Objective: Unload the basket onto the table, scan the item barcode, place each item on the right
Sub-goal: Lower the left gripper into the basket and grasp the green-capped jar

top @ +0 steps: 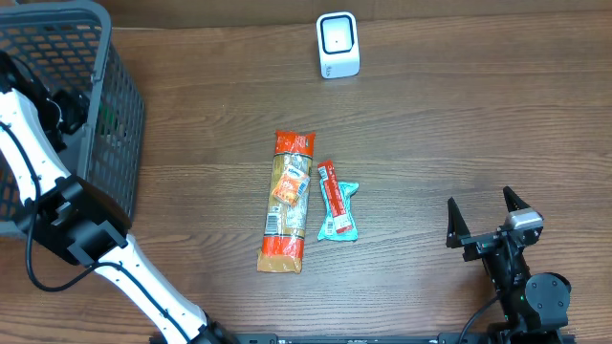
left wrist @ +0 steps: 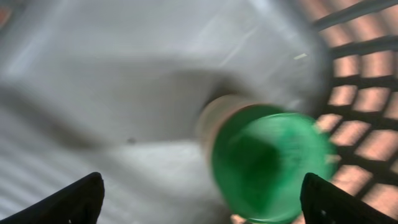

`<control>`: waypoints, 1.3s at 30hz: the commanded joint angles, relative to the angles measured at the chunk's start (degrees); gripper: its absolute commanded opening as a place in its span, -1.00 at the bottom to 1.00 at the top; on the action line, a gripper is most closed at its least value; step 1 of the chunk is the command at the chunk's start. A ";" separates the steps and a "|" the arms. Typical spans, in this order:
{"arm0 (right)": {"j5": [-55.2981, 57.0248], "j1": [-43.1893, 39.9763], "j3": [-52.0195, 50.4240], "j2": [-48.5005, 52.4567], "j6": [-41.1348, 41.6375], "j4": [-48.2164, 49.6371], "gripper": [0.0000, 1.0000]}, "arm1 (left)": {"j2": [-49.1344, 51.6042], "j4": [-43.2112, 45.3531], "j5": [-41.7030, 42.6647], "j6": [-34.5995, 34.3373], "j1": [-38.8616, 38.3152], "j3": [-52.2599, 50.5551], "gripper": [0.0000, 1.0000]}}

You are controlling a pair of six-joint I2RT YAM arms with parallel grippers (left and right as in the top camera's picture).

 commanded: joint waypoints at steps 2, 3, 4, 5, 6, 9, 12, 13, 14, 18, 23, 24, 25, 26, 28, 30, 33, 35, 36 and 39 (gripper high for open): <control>0.48 0.11 -0.61 -0.39 0.50 0.24 1.00 | 0.11 0.28 6.67 -0.42 -0.35 3.15 0.88; 0.48 0.11 -0.61 -0.39 0.52 0.24 1.00 | 0.11 0.55 6.23 -0.39 -0.50 2.45 0.88; 0.48 0.11 -0.61 -0.39 0.50 0.24 1.00 | 0.11 0.98 5.68 -0.39 -0.72 1.51 0.88; 0.48 0.11 -0.61 -0.39 0.50 0.24 1.00 | 0.11 1.46 5.42 -0.39 -0.87 0.66 0.88; 0.48 0.11 -0.61 -0.39 0.50 0.24 1.00 | 0.13 2.12 5.22 -0.39 -1.16 -0.46 0.88; 0.48 0.11 -0.61 -0.39 0.50 0.24 1.00 | 0.13 4.94 4.85 -0.39 -1.88 -4.04 0.88; 0.48 0.11 -0.61 -0.39 0.50 0.24 1.00 | 0.13 8.74 4.87 -0.11 -2.45 -7.32 0.89; 0.48 0.11 -0.61 -0.39 0.50 0.24 1.00 | 0.13 9.64 4.87 0.22 -2.56 -7.89 0.91; 0.48 0.11 -0.61 -0.39 0.50 0.24 1.00 | 0.13 10.27 4.87 0.57 -2.71 -8.33 0.92; 0.48 0.11 -0.61 -0.42 0.50 0.24 1.00 | 0.13 11.06 4.22 1.55 -3.39 -8.76 0.88; 0.48 0.11 -0.61 -0.39 0.50 0.24 1.00 | 0.13 9.92 0.52 1.53 -3.63 -9.27 0.74; 0.48 0.11 -0.61 -0.39 0.50 0.24 1.00 | 0.13 9.73 -0.44 1.53 -3.63 -9.49 0.74; 0.48 0.11 -0.61 -0.39 0.50 0.24 1.00 | 0.13 9.53 -1.84 1.53 -3.63 -9.77 0.73; 0.48 0.11 -0.61 -0.39 0.50 0.24 1.00 | 0.13 9.53 -3.28 1.53 -3.61 -10.23 0.73; 0.48 0.11 -0.61 -0.39 0.50 0.24 1.00 | 0.13 9.53 -4.68 1.53 -3.61 -10.69 0.71; 0.48 0.11 -0.61 -0.39 0.50 0.24 1.00 | 0.13 10.12 -4.59 1.53 -3.61 -11.58 0.70; 0.48 0.11 -0.61 -0.39 0.50 0.24 1.00 | 0.13 10.43 -4.96 1.53 -3.63 -12.46 0.50; 0.48 0.11 -0.61 -0.39 0.50 0.24 1.00 | 0.13 9.90 -5.88 1.03 -3.61 -12.46 0.38; 0.48 0.11 -0.61 -0.39 0.50 0.24 1.00 | 0.13 9.51 -7.26 0.11 -3.61 -12.44 0.38; 0.48 0.11 -0.61 -0.39 0.50 0.24 1.00 | 0.09 7.76 -13.68 -4.11 -3.13 -12.37 0.45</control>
